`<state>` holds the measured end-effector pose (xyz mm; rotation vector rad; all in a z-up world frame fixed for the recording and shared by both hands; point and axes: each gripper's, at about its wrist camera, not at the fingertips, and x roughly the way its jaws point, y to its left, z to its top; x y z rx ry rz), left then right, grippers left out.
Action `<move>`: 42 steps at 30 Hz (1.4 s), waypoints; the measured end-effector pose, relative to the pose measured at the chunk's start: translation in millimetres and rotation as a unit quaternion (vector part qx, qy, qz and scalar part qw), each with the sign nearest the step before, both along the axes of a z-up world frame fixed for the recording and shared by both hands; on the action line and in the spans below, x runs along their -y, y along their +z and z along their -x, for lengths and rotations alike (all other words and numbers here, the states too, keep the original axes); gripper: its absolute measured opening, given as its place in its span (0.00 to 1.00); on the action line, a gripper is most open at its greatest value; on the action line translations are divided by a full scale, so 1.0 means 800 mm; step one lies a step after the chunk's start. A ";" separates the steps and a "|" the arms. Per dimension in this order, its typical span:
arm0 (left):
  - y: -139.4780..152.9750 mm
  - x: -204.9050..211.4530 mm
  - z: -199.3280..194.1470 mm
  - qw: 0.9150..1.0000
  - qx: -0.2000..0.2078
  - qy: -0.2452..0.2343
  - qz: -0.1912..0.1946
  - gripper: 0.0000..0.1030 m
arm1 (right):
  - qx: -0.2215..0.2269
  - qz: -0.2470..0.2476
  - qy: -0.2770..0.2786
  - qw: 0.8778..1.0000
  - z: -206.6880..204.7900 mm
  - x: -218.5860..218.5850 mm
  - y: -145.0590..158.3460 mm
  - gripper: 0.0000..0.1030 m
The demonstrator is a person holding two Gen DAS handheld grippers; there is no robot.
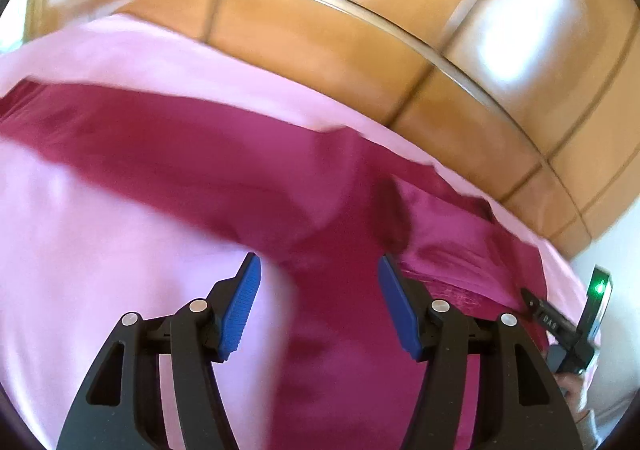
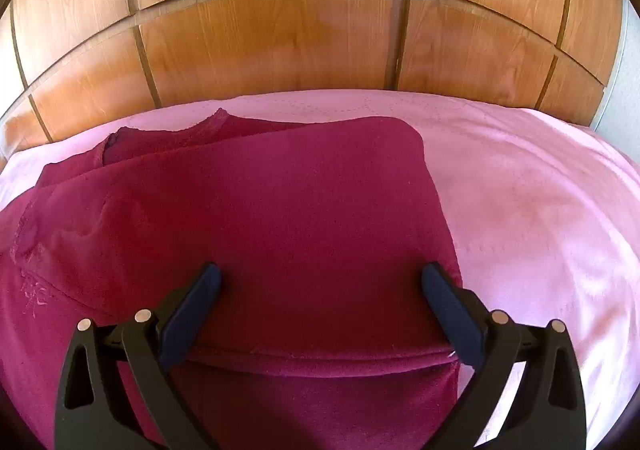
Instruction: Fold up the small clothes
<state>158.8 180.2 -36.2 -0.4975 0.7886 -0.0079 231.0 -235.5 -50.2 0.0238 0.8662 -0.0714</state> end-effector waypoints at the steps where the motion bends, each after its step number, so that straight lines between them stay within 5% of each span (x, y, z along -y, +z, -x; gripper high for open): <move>1: -0.001 -0.016 0.006 1.000 -0.002 0.012 0.007 0.58 | 0.000 0.002 0.000 1.000 0.000 0.000 0.000 0.97; 6: -0.011 -0.133 0.044 0.990 -0.004 0.123 0.066 0.63 | 0.003 0.007 -0.002 1.000 0.001 -0.002 0.001 0.97; 13: -0.015 -0.303 0.071 0.957 -0.015 0.268 0.114 0.63 | 0.004 0.014 -0.003 1.000 0.000 -0.004 0.001 0.97; 18: -0.023 -0.382 0.051 0.939 -0.030 0.319 0.122 0.53 | 0.005 0.019 -0.005 1.000 0.001 -0.006 0.002 0.97; 21: -0.025 -0.398 0.030 0.939 -0.035 0.325 0.112 0.53 | 0.005 0.023 -0.006 1.000 0.000 -0.008 0.001 0.98; 24: -0.024 -0.405 0.008 0.941 -0.045 0.326 0.080 0.44 | 0.006 0.027 -0.007 1.000 0.000 -0.010 0.001 0.98; 26: -0.025 -0.409 0.000 0.943 -0.049 0.319 0.074 0.10 | 0.006 0.029 -0.007 1.000 0.000 -0.010 0.001 0.98; 33: 0.013 -0.365 0.014 0.962 0.008 0.260 0.086 0.08 | 0.006 0.029 -0.007 1.000 0.000 -0.011 0.001 0.98; 42: 0.059 -0.192 -0.019 0.991 0.054 0.108 0.062 0.08 | 0.006 0.029 -0.006 1.000 0.000 -0.011 0.001 0.98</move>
